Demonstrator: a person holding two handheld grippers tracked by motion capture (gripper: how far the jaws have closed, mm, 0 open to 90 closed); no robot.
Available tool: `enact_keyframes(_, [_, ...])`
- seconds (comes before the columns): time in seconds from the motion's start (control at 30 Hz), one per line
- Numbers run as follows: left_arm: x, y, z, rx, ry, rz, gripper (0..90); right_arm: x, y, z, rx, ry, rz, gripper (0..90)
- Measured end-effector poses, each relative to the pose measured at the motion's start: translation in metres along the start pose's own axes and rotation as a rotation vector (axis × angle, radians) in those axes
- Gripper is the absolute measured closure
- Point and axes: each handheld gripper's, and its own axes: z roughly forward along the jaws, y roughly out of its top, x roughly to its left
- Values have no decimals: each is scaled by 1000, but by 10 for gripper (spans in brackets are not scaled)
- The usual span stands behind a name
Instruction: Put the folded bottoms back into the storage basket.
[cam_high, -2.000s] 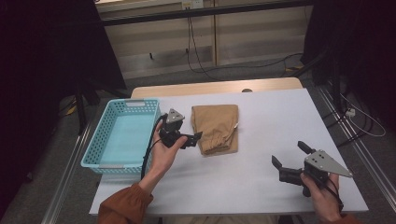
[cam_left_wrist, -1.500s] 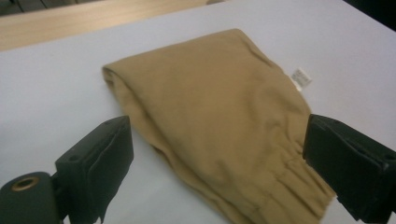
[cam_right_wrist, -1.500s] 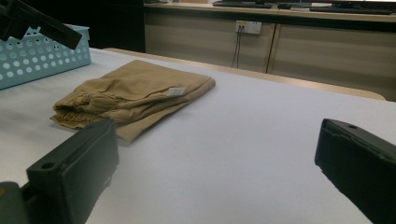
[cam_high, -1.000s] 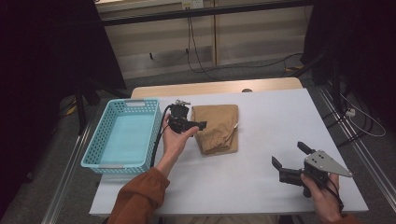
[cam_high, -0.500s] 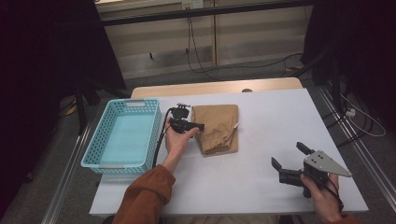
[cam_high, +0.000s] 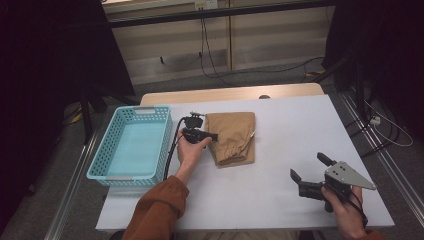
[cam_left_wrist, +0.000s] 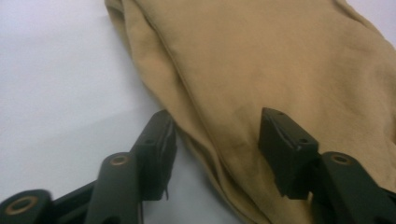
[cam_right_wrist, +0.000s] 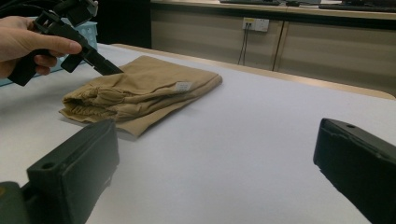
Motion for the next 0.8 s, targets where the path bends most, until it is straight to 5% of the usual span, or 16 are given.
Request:
enact_keyframes(0.17, [0,0,0,1,7,-3,502,0,0,0,2,-3,2,1])
enact_keyframes(0.27, [0,-1,2,-9,-27,-16,642,0,0,0,0,-6,-2,2])
enact_keyframes(0.47, [-5,-2,3,-17,3,-8,642,0,0,0,1,-5,1,2])
enact_keyframes(0.7, [-3,-2,3,-15,-9,1,683,0,0,0,4,-7,-1,2])
enact_keyframes(0.8, [-6,-4,4,-10,-32,0,767,0,0,1,6,-5,1,2])
